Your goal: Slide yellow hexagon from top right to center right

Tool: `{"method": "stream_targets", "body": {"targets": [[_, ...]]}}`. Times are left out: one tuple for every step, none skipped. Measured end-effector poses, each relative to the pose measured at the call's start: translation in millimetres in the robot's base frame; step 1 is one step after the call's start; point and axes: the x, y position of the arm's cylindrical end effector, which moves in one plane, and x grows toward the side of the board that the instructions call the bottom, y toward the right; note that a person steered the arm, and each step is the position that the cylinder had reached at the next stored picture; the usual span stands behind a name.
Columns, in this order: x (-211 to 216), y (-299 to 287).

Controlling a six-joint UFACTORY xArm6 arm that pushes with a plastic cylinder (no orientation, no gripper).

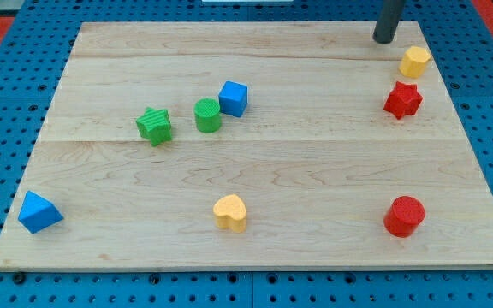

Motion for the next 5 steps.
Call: {"method": "stream_targets", "body": {"targets": [[-6.0, 104.9], [23.9, 57.5], [72.7, 5.5], [105.3, -34.9], [80.1, 51.9]]}}
